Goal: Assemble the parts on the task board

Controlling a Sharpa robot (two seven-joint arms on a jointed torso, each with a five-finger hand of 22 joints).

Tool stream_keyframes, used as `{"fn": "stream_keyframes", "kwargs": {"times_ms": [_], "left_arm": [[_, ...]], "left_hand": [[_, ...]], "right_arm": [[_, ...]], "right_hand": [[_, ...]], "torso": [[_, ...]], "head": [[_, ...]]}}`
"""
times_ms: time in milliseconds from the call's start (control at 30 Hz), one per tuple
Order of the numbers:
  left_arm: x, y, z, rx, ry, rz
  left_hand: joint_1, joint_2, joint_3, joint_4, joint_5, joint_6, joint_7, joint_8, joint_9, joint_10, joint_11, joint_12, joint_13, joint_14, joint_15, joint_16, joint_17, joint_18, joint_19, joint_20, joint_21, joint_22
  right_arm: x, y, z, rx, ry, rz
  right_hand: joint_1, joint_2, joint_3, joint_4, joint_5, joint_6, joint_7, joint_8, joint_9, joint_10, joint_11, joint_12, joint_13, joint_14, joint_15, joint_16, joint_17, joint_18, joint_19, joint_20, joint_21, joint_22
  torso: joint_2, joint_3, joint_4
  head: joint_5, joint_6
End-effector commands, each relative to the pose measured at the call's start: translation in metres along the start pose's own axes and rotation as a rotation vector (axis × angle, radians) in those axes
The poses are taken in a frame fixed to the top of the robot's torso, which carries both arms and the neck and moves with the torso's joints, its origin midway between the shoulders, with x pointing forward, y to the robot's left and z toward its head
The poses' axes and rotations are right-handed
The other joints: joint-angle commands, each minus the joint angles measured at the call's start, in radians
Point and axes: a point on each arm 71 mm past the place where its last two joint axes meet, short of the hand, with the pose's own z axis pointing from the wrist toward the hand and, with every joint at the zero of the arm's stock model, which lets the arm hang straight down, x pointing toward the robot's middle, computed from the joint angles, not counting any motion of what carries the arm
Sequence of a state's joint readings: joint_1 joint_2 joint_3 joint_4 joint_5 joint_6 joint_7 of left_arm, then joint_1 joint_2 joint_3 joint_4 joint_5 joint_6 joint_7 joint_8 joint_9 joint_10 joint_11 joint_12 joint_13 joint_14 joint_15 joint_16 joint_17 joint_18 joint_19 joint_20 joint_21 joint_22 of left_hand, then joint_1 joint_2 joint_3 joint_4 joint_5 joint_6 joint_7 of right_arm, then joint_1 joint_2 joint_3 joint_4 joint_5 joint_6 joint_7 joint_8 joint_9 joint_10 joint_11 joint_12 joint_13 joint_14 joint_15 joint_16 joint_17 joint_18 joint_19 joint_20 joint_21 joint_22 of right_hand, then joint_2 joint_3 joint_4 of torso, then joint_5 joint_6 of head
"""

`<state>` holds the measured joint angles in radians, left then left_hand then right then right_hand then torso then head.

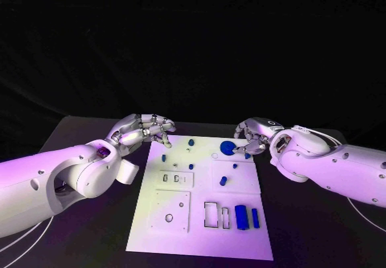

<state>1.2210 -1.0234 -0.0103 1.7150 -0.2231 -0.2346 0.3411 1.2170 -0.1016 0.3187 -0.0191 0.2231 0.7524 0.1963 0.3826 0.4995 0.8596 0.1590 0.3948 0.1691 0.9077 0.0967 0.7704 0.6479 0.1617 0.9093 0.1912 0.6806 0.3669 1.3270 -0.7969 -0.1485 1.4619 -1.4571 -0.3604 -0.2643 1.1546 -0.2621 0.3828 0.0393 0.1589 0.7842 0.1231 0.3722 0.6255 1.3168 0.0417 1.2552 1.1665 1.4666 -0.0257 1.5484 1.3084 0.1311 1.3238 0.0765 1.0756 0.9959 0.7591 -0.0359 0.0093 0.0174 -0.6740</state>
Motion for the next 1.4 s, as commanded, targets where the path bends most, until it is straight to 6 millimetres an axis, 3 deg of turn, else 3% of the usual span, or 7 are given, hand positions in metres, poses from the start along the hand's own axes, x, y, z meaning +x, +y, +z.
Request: {"fn": "stream_keyframes", "kwargs": {"times_ms": [33,333,1000,1400], "left_arm": [[0.002,0.0,0.001,0.008,0.02,-0.014],[0.002,0.001,0.001,0.003,0.022,-0.015],[0.002,0.001,0.0,-0.001,0.024,-0.014],[0.001,0.002,-0.001,-0.009,0.022,-0.011]], "left_hand": [[-0.004,-0.003,0.0,0.004,-0.006,-0.006,0.005,-0.004,0.001,-0.008,-0.002,0.006,-0.001,-0.008,-0.001,0.005,-0.001,0.012,-0.006,0.002,0.005,0.001],[-0.004,-0.002,0.0,0.005,-0.006,-0.006,0.005,-0.004,0.001,-0.009,-0.002,0.006,-0.001,-0.008,0.0,0.006,-0.001,0.012,-0.007,0.002,0.006,0.001],[-0.004,-0.001,0.0,0.007,-0.005,-0.006,0.005,-0.003,0.002,-0.009,-0.002,0.007,-0.001,-0.007,0.0,0.006,-0.001,0.012,-0.007,0.003,0.007,0.002],[-0.004,-0.001,0.0,0.007,-0.005,-0.006,0.005,-0.003,0.002,-0.009,-0.002,0.008,-0.002,-0.007,0.0,0.007,-0.002,0.013,-0.008,0.003,0.007,0.003]], "right_arm": [[0.005,-0.004,0.003,0.053,0.072,0.065],[0.01,-0.003,0.017,0.084,0.091,0.12],[0.016,0.002,0.026,0.093,0.104,0.132],[0.022,0.004,0.03,0.091,0.128,0.116]], "right_hand": [[0.018,0.0,0.007,0.009,0.009,-0.012,0.0,0.01,0.0,0.059,0.001,0.095,0.108,0.102,-0.003,0.018,0.252,-0.019,0.025,0.001,0.047,0.055],[0.037,0.008,0.035,0.018,0.038,-0.016,0.003,0.016,-0.02,0.154,0.003,0.214,0.257,0.104,0.001,0.022,0.262,-0.034,0.065,0.002,0.126,0.148],[0.04,0.012,0.044,0.021,0.046,-0.027,0.007,0.008,-0.031,0.156,0.007,0.218,0.262,0.104,0.004,0.022,0.262,-0.035,0.065,0.004,0.129,0.153],[0.037,0.011,0.044,0.025,0.042,-0.033,0.009,0.004,-0.034,0.149,0.009,0.212,0.254,0.104,0.006,0.022,0.262,-0.033,0.061,0.006,0.122,0.147]], "torso": [[0.002,0.0009,0.002],[0.004,-0.0014,0.0011],[0.003,-0.0001,0.0012],[0.003,-0.0011,-0.0001]], "head": [[-0.002,0.002],[-0.002,-0.001],[0.0,-0.018],[0.002,-0.021]]}}
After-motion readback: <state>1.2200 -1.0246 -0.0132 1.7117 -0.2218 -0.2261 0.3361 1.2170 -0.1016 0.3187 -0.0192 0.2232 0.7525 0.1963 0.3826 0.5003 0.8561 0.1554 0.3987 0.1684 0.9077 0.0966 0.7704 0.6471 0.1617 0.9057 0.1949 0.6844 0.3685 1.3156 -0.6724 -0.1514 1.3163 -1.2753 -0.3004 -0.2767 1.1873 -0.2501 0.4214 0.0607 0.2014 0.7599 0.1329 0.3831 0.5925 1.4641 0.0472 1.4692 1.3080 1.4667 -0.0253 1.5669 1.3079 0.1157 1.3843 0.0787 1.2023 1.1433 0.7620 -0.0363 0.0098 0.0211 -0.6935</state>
